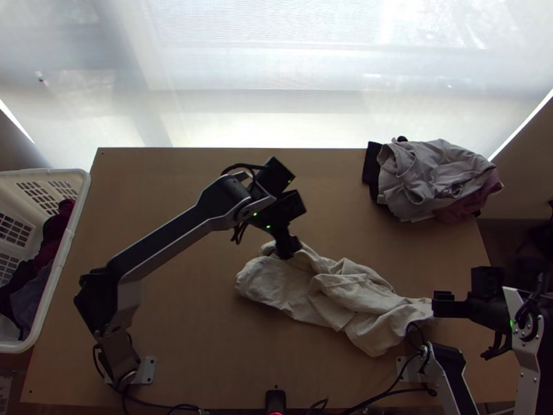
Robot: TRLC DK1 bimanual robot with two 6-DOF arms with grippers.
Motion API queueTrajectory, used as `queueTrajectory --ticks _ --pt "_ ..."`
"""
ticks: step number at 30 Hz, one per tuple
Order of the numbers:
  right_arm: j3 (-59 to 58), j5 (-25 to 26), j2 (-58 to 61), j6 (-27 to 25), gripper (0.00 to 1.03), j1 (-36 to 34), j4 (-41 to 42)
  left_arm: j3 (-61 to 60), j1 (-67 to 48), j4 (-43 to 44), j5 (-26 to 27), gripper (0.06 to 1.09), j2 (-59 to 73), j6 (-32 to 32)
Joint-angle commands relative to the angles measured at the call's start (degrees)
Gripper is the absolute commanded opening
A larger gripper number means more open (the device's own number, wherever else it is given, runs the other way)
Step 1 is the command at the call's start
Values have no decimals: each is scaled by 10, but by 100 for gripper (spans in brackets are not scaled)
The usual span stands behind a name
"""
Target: Fold the t-shirt
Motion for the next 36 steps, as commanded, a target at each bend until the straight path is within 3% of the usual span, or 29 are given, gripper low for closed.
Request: queueTrajectory --ticks 1,5,9,16,22,24,26,27,29,31,34,36 --pt "1 -4 15 32 98 73 7 -191 59 93 -111 104 -62 150" --pt "2 -3 10 31 98 78 5 -211 45 123 -113 103 -54 180" --pt "-4 -3 -4 30 98 84 -3 -258 4 228 -135 103 -54 185" --pt "-12 -3 -15 30 98 84 -5 -269 -46 316 -151 104 -8 196" --pt "-14 -3 -15 29 98 84 -3 -272 -57 327 -151 102 18 211" --pt "-14 -3 -15 29 98 84 -3 -269 -55 331 -152 79 20 212" --pt "-14 -3 -15 29 98 84 -3 -254 -49 326 -151 46 22 205" --pt "-14 -3 -15 29 98 85 -3 -249 -46 324 -150 34 23 204" --pt "-15 -3 -15 28 98 87 -3 -234 -35 313 -151 18 23 199" --pt "-16 -4 -14 29 98 90 -3 -200 -17 262 -151 9 24 187" --pt "-21 -4 -7 28 98 102 2 -139 23 165 -150 9 -6 146" --pt "-21 -4 -2 27 98 111 7 -133 55 147 -150 9 -56 131"
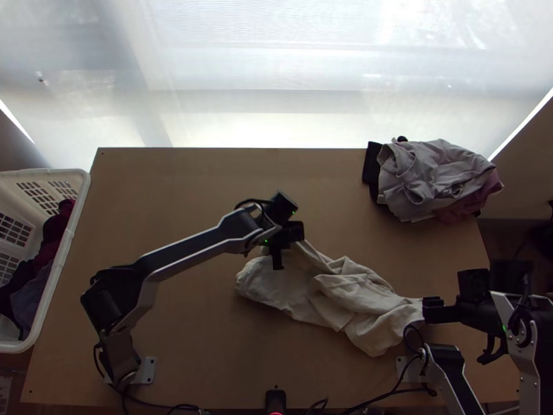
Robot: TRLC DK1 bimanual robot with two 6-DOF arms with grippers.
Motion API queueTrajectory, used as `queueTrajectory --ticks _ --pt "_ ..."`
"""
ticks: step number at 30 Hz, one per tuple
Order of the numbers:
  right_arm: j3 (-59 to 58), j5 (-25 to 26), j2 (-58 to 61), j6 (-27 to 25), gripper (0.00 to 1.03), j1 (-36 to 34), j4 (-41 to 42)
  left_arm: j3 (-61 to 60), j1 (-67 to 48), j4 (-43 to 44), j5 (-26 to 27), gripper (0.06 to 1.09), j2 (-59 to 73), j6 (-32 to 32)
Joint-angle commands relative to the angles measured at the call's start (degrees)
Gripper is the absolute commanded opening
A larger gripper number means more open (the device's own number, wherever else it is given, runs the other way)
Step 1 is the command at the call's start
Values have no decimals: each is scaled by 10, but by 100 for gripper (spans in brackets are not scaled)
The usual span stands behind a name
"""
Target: Fold the t-shirt
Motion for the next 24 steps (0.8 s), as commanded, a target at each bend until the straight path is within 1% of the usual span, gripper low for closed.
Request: queueTrajectory --ticks 1,4,8,11,13,15,18,21,24 --pt "-2 -1 13 -2 98 24 11 64 84 -101 0 9 -93 -46" --pt "4 -1 25 -2 98 29 24 80 154 -124 0 9 -163 -45" --pt "3 -2 46 1 98 38 42 143 258 -159 1 9 -218 -42" --pt "0 -22 60 4 98 39 58 138 312 -162 14 9 -258 -48" --pt "-5 -41 73 5 98 42 65 63 305 -161 15 9 -294 -50" --pt "-13 -51 81 8 98 58 76 -53 280 -151 11 15 -322 -21" --pt "-18 -57 100 9 98 82 92 -187 272 -76 4 15 -340 -14" --pt "-14 -57 117 7 98 106 97 -229 271 -41 4 15 -337 -15" --pt "-18 -57 119 5 98 127 97 -217 276 -42 3 14 -332 -22"
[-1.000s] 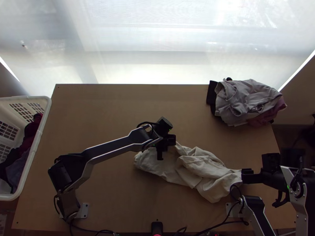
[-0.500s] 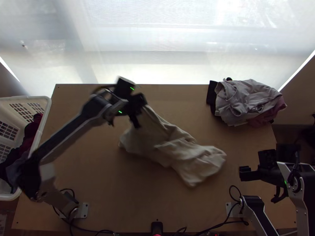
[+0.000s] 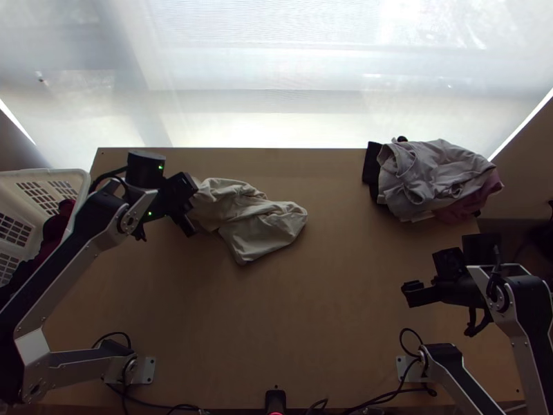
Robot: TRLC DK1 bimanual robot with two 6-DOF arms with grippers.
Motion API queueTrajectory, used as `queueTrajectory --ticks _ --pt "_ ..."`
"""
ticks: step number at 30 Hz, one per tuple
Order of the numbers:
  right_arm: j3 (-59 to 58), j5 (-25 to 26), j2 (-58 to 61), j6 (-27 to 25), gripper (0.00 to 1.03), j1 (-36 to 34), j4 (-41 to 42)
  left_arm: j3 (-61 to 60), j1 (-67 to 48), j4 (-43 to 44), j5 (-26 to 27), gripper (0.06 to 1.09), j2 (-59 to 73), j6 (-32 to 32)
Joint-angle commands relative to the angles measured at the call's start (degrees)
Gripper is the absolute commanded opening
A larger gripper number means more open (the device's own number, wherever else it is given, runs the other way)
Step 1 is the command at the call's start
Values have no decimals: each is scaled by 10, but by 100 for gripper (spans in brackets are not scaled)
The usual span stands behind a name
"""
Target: Fold the t-shirt
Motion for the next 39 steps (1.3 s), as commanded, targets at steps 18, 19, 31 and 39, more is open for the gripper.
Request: queueTrajectory --ticks 18,19,31,39 --pt "-18 -7 19 4 98 55 39 537 -11 -174 -5 9 -41 -82" --pt "-20 -7 19 4 98 58 43 516 -11 -176 -7 9 -50 -87" --pt "-6 -49 132 11 98 196 111 146 71 -100 -10 9 -167 -38" --pt "84 -48 341 2 98 414 165 129 98 -66 -11 9 -145 18"
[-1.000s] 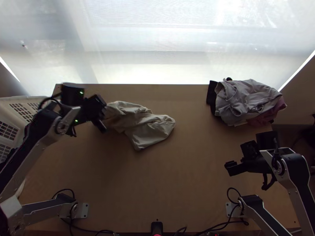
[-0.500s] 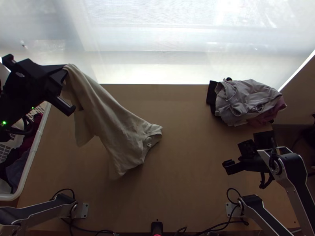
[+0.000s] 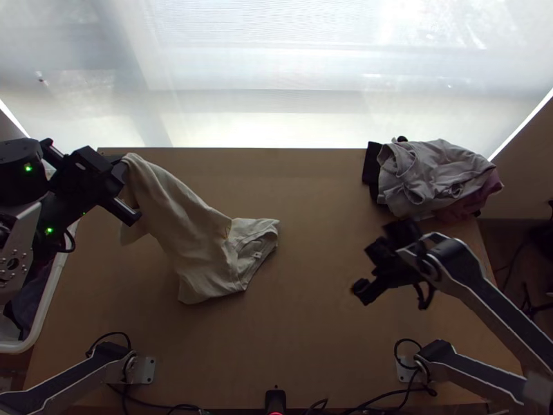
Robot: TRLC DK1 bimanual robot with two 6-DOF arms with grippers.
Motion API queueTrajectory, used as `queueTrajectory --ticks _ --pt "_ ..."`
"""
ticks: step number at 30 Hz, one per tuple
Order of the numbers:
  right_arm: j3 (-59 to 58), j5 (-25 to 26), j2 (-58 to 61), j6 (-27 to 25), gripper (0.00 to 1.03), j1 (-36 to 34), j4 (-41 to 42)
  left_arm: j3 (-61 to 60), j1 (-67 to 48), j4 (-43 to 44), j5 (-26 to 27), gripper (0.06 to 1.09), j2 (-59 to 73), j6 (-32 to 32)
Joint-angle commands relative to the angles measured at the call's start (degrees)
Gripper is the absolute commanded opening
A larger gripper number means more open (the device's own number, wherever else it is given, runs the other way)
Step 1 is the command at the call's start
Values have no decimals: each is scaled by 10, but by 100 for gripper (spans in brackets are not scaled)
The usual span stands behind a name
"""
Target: Fold the t-shirt
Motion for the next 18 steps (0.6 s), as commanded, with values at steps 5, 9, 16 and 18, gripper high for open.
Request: queueTrajectory --ticks 5,9,16,18 --pt "209 -3 305 -15 98 240 47 -81 101 80 5 9 8 78" --pt "314 -2 384 -19 98 301 47 -80 158 89 30 9 13 78" --pt "437 -3 464 -16 98 361 46 -104 212 112 36 9 10 78" --pt "464 -3 478 -15 98 377 46 -126 219 130 36 9 10 78"
